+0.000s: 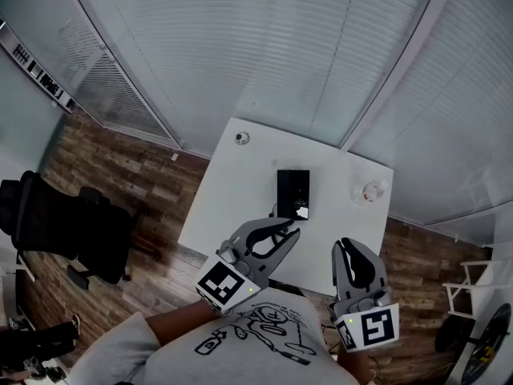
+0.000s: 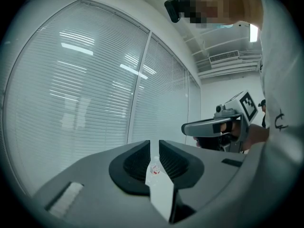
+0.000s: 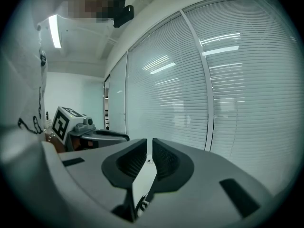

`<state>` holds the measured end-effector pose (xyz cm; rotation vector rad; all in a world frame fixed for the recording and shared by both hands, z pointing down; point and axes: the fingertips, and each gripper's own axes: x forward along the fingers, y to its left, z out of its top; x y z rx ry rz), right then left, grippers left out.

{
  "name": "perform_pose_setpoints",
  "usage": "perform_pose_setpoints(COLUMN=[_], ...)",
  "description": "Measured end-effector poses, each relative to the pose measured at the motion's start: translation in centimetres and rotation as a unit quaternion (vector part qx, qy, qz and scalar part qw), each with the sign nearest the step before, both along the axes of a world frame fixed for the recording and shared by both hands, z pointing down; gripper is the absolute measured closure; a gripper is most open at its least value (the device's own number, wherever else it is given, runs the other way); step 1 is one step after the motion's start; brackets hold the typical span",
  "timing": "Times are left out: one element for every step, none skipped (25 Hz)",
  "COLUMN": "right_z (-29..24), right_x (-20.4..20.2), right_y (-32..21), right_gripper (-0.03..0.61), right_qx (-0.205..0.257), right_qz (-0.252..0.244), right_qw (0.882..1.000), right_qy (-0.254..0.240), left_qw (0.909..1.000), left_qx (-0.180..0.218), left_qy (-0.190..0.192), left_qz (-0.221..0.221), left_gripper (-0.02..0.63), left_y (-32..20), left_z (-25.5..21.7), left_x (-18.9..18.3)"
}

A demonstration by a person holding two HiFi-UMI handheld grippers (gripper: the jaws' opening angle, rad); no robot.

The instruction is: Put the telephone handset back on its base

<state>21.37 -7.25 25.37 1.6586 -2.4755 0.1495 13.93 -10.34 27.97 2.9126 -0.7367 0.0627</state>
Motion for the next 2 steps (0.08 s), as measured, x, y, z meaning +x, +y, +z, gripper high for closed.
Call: perform_pose_setpoints(right_z=[0.0,0.01], right_x=[0.0,0.0], right_y=[0.04,0.08], right_gripper=[0.548,0.546], right_qx=[0.001,0.002], right_qz=[0.0,0.0], right_qw=[1.0,1.0], right_qy=[-0.001,-0.002], left_qw=[1.0,1.0], left_qx=[0.0,0.0], left_qy=[-0.001,-0.002], left_qz=[0.0,0.001], left_gripper=[0.555,0.555], left_y=[0.01,0.02], left_z=[0.07,0.13], left_x=[0.0,0.01])
